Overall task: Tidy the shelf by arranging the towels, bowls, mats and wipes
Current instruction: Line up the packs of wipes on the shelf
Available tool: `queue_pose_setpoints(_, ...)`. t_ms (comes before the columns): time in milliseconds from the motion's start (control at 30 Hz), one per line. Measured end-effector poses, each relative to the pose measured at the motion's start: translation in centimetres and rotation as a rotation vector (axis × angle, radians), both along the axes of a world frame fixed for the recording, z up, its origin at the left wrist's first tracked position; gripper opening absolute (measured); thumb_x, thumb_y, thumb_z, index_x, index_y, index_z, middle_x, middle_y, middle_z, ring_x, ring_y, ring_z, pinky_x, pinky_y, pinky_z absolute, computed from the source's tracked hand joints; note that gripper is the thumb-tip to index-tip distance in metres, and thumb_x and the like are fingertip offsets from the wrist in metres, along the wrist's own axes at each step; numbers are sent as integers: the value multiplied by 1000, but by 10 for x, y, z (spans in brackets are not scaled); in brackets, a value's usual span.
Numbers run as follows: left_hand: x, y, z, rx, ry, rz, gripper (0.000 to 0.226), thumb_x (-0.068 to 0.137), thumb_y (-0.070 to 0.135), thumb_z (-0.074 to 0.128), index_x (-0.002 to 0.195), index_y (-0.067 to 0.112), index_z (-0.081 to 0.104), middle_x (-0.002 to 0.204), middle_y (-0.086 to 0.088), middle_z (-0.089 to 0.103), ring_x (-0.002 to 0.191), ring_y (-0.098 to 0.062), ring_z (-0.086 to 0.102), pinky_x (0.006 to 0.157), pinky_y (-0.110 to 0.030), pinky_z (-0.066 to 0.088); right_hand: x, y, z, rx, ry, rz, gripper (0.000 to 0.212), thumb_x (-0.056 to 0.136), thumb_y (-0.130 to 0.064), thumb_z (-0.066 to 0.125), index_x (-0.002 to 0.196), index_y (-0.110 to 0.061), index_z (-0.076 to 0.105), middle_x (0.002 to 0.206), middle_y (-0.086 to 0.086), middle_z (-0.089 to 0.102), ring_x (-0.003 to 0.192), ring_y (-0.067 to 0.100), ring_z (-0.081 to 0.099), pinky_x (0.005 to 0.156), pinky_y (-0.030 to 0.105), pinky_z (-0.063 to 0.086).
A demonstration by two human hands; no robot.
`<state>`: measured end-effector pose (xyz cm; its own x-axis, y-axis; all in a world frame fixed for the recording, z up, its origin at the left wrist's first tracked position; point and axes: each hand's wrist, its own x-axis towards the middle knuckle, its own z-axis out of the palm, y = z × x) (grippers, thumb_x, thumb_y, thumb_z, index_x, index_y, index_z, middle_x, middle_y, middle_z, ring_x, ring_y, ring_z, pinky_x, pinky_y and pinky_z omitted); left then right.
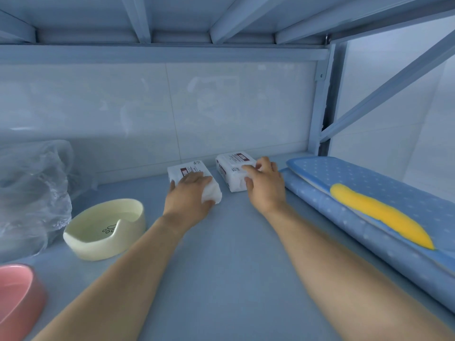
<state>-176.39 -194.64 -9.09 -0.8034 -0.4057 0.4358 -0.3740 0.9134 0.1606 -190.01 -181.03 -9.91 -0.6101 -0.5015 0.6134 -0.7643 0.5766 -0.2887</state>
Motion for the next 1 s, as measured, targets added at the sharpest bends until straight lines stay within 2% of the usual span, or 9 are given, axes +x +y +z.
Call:
queue_pose_setpoints(100,2,1,-9,-35,4,62,63,83,40,59,140,37,32,150,4,24,141,-20,13,109,-48,25,8,-2,1,69,-21,103,39,91,-21,50,130,-22,50,121,7,45,111,28,45,76,38,49)
queue_pose_setpoints(233,9,-6,-14,115,87,77,65,81,37,63,138,40,34,150,1,22,140,-25,14,101,-46,40,9,0,-2,114,-37,108,46,93,-19,45,138,-24,40,121,6,49,109,27,50,72,35,48)
queue_pose_setpoints(333,11,-9,-17,142,85,53,64,84,35,62,140,40,32,151,2,21,141,-22,13,102,-44,40,7,2,-3,81,-38,136,42,93,-16,41,134,-22,46,113,5,59,105,27,55,72,34,47)
queue_pose_setpoints(400,12,-10,-17,133,78,48,63,85,35,60,141,40,30,152,2,20,142,-22,12,104,-43,38,7,2,-4,69,-61,153,43,92,-15,42,134,-21,47,117,4,59,107,27,54,74,35,49)
queue_pose_setpoints(467,12,-10,-17,123,73,45,63,86,36,59,141,40,29,152,2,19,142,-22,12,104,-42,37,6,1,-4,80,-109,186,47,92,-14,43,138,-22,42,127,3,53,114,26,52,80,37,49)
queue_pose_setpoints(567,13,-9,-17,107,51,43,61,89,37,55,142,41,26,154,1,17,142,-23,9,104,-42,37,7,-1,-7,198,-199,202,56,94,-16,40,147,-25,22,144,-1,34,124,24,43,89,36,46)
queue_pose_setpoints(667,14,-9,-17,103,39,27,59,92,35,52,143,40,24,155,1,15,143,-25,8,106,-40,33,5,-4,-10,257,-264,166,62,95,-18,36,148,-27,6,147,1,25,123,28,42,90,38,44)
queue_pose_setpoints(800,15,-11,-18,108,51,-22,55,94,30,50,143,39,27,155,0,14,143,-25,8,109,-37,28,1,-2,-12,234,-332,145,65,95,-20,37,148,-27,1,147,3,21,123,28,42,92,36,41)
queue_pose_setpoints(1000,13,-10,-18,124,95,-88,50,94,24,50,140,37,34,154,1,20,143,-23,13,110,-35,26,-1,-2,-14,214,-333,168,66,95,-22,38,149,-28,2,151,0,16,130,24,35,95,33,39)
